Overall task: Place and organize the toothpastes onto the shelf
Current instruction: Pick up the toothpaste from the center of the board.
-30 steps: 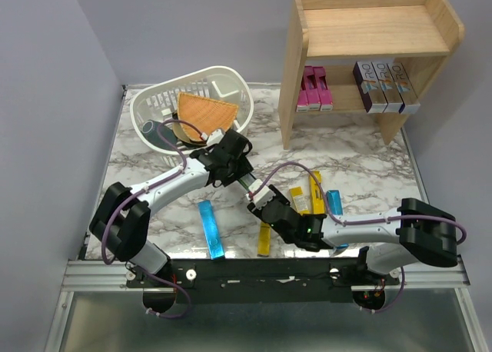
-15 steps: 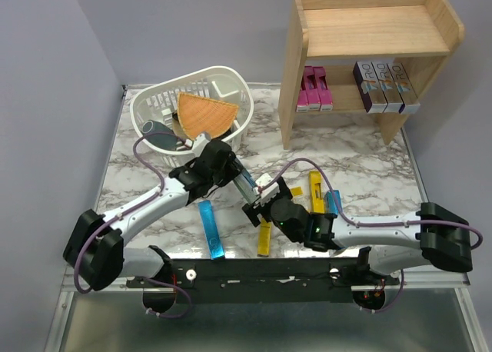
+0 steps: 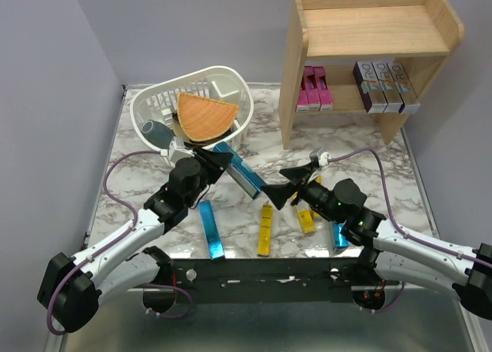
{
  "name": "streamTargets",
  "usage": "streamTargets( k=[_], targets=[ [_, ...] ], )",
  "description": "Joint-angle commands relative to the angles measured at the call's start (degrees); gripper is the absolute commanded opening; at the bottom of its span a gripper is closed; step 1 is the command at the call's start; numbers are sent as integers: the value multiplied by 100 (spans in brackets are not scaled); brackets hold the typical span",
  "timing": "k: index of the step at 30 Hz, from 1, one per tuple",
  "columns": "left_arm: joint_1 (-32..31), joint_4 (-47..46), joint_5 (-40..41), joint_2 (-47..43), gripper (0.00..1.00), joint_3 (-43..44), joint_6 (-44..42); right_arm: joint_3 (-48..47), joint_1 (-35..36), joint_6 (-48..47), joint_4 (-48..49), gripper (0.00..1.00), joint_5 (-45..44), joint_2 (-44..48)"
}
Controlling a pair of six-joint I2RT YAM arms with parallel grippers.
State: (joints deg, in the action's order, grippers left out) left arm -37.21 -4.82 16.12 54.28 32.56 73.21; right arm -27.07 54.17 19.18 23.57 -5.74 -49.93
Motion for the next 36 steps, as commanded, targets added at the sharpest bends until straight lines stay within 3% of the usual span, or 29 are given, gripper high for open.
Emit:
streamTargets(
  k=[1, 9, 14, 25, 30, 31, 36],
  targets=[
    [21, -1065, 278, -225, 27, -74, 211, 299, -118, 560, 797, 100, 1118, 80],
    [21, -1266, 234, -208, 27, 128, 229, 360, -126, 447, 1325, 100, 1251, -297],
    [21, -1434, 85, -128, 27, 181, 343, 124, -126, 245, 1492, 95, 1092, -693],
    [12, -1636, -47, -58, 28, 199, 396, -421, -117, -204, 1572, 64, 899, -1185],
    [21, -1663, -109, -23, 33, 286, 264, -562, -117, -309, 1405, 51, 829, -1273],
    [12, -1654, -135, -23, 34, 304, 194, -580, -126, -336, 1352, 49, 803, -1230],
    [21, -1444, 84, -224, 73, 365, -218, -729, -117, -582, 721, 39, 609, -905]
  ],
)
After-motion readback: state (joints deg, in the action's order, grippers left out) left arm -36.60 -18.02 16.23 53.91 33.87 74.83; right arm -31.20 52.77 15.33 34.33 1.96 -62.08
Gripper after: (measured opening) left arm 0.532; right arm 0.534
